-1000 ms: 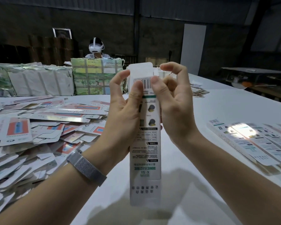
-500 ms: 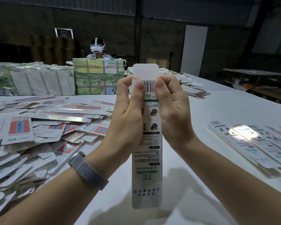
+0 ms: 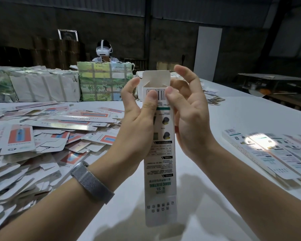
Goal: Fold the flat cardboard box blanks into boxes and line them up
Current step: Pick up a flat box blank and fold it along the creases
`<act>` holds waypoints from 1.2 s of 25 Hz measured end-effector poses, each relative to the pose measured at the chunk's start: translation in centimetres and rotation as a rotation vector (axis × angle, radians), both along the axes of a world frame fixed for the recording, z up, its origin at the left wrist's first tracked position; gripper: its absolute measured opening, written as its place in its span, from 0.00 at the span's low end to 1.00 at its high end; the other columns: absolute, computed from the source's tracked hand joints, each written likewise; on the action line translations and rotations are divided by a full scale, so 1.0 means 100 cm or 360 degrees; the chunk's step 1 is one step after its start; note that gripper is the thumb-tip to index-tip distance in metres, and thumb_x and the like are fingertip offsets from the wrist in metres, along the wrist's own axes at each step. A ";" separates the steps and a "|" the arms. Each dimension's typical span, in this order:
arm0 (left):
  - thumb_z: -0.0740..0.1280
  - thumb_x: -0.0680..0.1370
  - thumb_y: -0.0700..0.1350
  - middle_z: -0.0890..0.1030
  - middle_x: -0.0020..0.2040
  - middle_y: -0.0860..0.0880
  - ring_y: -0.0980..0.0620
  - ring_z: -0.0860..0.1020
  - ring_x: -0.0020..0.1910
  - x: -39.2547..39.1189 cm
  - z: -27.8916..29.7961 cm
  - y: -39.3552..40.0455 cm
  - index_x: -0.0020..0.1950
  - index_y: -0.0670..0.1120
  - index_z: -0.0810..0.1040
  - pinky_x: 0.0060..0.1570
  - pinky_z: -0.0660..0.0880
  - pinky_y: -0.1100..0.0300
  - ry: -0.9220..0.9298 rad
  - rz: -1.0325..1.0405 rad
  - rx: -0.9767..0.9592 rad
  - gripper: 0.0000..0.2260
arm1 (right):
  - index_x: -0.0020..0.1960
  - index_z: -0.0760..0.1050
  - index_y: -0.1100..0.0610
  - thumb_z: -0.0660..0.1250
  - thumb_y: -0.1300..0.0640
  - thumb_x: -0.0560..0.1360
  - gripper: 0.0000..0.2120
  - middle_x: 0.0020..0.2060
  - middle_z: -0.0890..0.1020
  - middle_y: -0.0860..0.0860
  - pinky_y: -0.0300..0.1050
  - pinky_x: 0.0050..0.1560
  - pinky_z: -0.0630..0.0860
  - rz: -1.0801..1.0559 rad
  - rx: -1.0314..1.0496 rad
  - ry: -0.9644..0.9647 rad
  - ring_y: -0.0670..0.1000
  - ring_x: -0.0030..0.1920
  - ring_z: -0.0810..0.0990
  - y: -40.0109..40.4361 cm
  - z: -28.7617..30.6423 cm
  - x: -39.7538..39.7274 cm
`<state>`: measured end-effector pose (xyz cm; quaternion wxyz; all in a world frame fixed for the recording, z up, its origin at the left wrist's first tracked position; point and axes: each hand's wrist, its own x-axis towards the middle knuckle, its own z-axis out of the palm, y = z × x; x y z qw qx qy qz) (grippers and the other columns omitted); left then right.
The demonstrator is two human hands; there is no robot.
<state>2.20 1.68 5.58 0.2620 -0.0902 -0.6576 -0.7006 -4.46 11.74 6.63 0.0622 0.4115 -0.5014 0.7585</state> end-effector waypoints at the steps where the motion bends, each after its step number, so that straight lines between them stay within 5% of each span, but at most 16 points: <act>1: 0.57 0.83 0.59 0.87 0.46 0.49 0.50 0.86 0.43 0.000 0.000 -0.001 0.67 0.69 0.60 0.43 0.82 0.48 -0.0032 0.0001 -0.0003 0.13 | 0.63 0.70 0.46 0.62 0.60 0.79 0.15 0.56 0.79 0.56 0.49 0.49 0.82 0.0020 0.0004 -0.0031 0.57 0.56 0.82 0.001 0.000 0.000; 8: 0.58 0.85 0.54 0.83 0.36 0.51 0.51 0.82 0.33 0.000 0.001 0.000 0.57 0.57 0.67 0.35 0.81 0.50 -0.0056 -0.0014 0.0072 0.03 | 0.53 0.79 0.59 0.60 0.61 0.78 0.10 0.45 0.84 0.55 0.53 0.47 0.82 0.0061 0.0061 -0.0074 0.56 0.46 0.83 0.001 0.000 0.001; 13: 0.58 0.85 0.54 0.85 0.41 0.44 0.43 0.83 0.37 0.000 0.001 -0.001 0.58 0.57 0.65 0.37 0.81 0.47 -0.0064 -0.0027 0.0018 0.04 | 0.46 0.82 0.56 0.62 0.53 0.78 0.11 0.38 0.83 0.51 0.55 0.40 0.81 -0.0039 0.0090 -0.0139 0.53 0.41 0.83 0.000 0.001 0.004; 23: 0.60 0.81 0.54 0.84 0.37 0.46 0.48 0.84 0.34 0.003 -0.001 -0.001 0.69 0.58 0.62 0.31 0.79 0.58 0.0104 -0.0077 -0.0188 0.17 | 0.51 0.81 0.63 0.62 0.61 0.76 0.10 0.42 0.82 0.56 0.51 0.41 0.81 -0.0087 0.0096 -0.0118 0.55 0.42 0.82 0.001 0.008 0.009; 30: 0.58 0.84 0.47 0.83 0.41 0.39 0.44 0.84 0.35 0.004 -0.003 0.001 0.71 0.58 0.60 0.35 0.84 0.48 0.0248 -0.0108 -0.0323 0.17 | 0.49 0.82 0.60 0.60 0.65 0.79 0.11 0.46 0.83 0.58 0.52 0.37 0.80 -0.0061 0.0084 -0.0204 0.58 0.42 0.81 0.005 0.012 0.009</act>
